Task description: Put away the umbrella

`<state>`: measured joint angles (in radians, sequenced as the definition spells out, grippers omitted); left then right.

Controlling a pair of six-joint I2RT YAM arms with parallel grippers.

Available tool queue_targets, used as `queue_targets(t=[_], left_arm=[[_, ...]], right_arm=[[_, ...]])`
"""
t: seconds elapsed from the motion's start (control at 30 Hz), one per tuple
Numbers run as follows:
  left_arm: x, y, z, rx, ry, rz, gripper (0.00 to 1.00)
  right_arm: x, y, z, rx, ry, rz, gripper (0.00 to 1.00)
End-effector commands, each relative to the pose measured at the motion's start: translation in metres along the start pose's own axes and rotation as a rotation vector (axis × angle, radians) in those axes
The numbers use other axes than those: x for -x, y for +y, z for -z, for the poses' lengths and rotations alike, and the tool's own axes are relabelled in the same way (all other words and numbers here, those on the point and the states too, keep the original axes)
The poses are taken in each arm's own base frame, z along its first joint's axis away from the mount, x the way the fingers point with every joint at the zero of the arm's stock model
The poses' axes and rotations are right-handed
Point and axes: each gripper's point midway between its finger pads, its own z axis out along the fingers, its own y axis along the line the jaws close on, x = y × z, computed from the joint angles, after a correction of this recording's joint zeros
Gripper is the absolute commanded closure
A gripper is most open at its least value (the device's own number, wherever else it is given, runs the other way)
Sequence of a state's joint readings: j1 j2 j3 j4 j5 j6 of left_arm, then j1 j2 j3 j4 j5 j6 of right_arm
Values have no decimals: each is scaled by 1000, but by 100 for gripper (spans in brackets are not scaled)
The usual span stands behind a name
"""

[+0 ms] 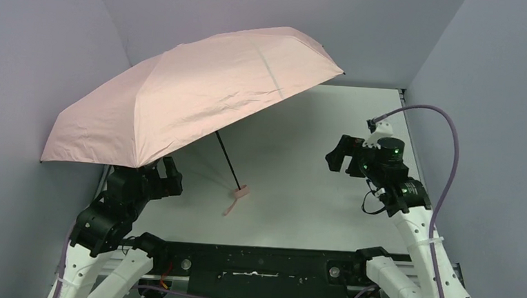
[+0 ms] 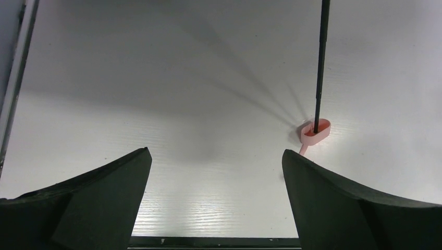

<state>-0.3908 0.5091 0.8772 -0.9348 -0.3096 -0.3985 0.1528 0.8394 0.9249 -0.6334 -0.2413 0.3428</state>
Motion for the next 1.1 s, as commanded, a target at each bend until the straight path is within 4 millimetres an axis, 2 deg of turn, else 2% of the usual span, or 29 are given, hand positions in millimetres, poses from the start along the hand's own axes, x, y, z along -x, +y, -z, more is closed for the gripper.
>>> queue_targets(t=[0.0,0.27,0.4,0.53,0.7,0.8,1.07], left_arm=[[12,-11,3,-69,-59,-3,4],[17,-12,12,-70,-23,-32,4],[12,-3,11,-26,-9,-33,4],[7,-3,7,-23,2,-31,4],[6,-2,9,-23,-1,-33,5],[6,-2,10,-25,-14,-27,5],[6,2,13,-12,-29,-22,5]], right_arm=[[7,42,-32,136,-75,16,0],[-24,125,-92,286,-76,125,0],[-31,172,-116,411,-110,157,0],[-32,215,-138,523,-150,158,0],[-15,286,-148,730,-237,120,4],[-9,319,-154,797,-268,128,4],[20,370,-172,876,-325,91,7]])
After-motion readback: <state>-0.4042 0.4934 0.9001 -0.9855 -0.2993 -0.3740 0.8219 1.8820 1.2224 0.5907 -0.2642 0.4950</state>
